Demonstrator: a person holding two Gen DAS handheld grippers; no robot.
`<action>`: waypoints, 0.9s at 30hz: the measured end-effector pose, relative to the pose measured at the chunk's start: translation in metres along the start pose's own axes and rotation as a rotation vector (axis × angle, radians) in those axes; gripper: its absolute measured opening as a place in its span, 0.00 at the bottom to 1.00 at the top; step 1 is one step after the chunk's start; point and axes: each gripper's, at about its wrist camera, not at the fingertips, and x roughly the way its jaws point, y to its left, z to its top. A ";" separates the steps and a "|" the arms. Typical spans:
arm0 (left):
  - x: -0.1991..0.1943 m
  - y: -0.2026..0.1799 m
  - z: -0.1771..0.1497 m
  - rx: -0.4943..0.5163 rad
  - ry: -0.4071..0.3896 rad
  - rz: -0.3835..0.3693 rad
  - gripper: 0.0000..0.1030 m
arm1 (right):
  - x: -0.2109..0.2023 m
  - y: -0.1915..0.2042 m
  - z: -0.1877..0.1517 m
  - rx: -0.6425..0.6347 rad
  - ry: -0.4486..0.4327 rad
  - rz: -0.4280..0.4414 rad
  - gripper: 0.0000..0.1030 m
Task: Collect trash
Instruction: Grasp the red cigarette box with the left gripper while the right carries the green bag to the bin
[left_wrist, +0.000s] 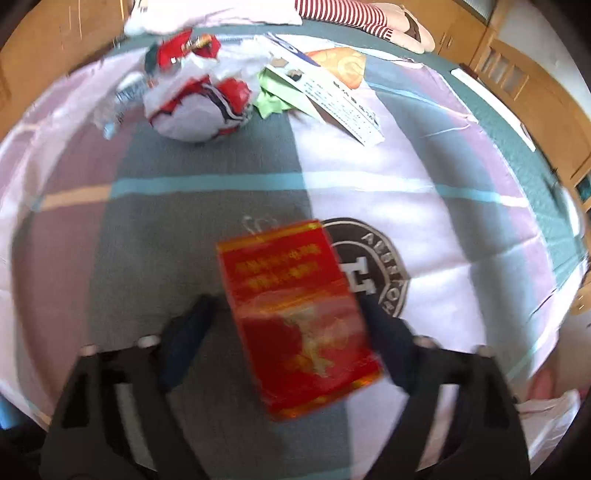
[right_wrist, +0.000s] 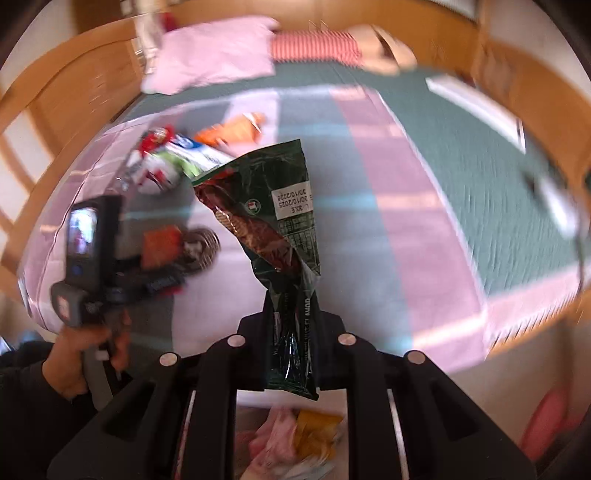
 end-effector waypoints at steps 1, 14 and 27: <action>-0.002 0.003 -0.002 0.006 -0.016 0.006 0.64 | 0.007 -0.006 -0.007 0.040 0.021 0.009 0.16; -0.074 0.053 -0.036 -0.120 -0.229 0.097 0.57 | -0.039 0.021 -0.018 0.051 -0.147 0.171 0.16; -0.189 0.026 -0.116 -0.114 -0.397 0.018 0.57 | -0.098 0.018 -0.057 0.030 -0.251 0.197 0.16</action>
